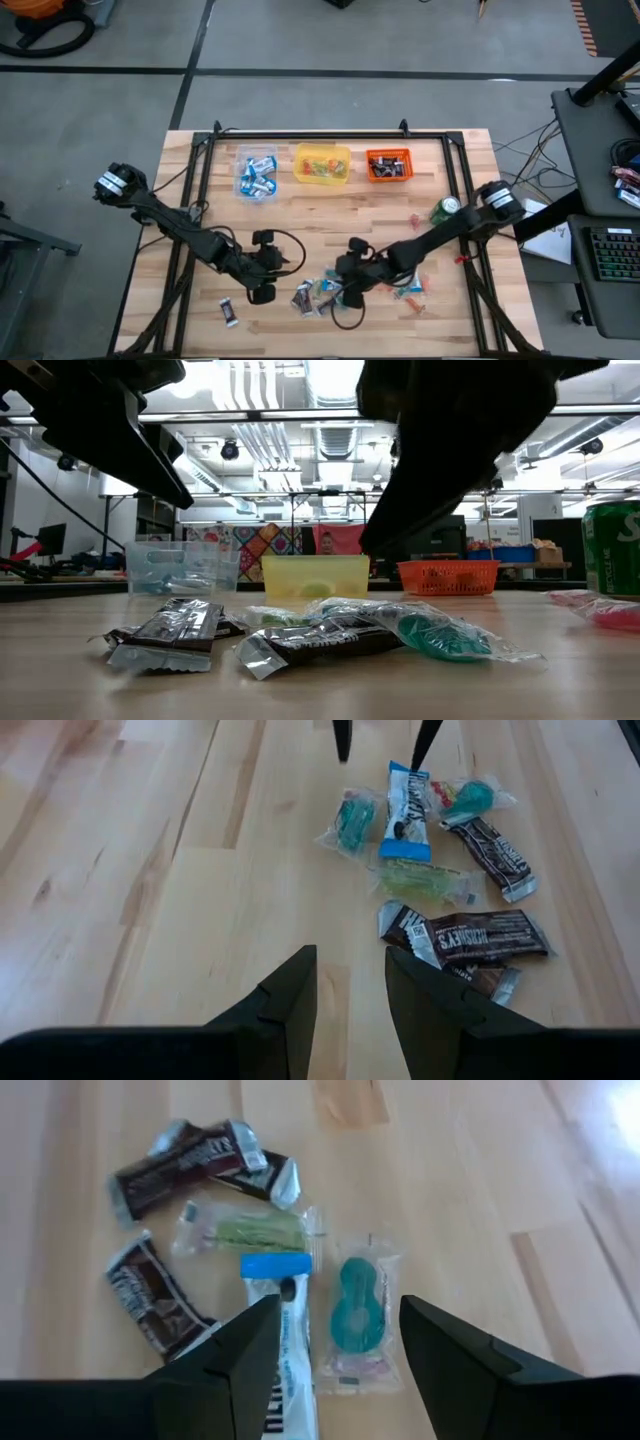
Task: Sort candy
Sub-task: Put the blue gummy into the yellow bin
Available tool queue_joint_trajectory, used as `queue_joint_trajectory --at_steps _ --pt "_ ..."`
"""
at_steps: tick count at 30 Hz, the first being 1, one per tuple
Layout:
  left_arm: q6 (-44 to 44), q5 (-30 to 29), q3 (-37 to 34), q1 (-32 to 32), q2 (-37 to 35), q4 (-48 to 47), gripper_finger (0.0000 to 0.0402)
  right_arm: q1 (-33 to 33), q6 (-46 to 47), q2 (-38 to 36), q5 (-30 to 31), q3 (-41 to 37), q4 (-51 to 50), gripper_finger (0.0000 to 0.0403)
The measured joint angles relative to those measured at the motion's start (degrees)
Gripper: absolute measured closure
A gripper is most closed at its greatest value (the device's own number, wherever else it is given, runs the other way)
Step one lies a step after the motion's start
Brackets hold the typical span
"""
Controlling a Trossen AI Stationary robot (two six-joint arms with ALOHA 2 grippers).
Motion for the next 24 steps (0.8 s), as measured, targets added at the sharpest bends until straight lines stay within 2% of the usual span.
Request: queue_joint_trajectory --at_steps 7,12,16,24 --pt "0.41 -0.25 0.01 -0.01 0.00 0.14 0.0298 -1.31 1.02 5.04 0.09 1.84 -0.05 0.0207" --pt "0.41 -1.42 0.00 0.00 0.00 0.29 0.0298 -2.25 2.39 6.49 1.90 1.91 -0.12 0.0227" --pt "0.43 -1.50 0.00 -0.02 -0.02 0.31 0.0298 -2.55 2.35 6.54 2.84 1.91 -0.07 0.0268" --pt "1.26 -1.65 0.00 -0.02 -0.02 0.31 0.0298 -3.09 0.85 6.55 2.52 1.91 -0.02 0.0385"
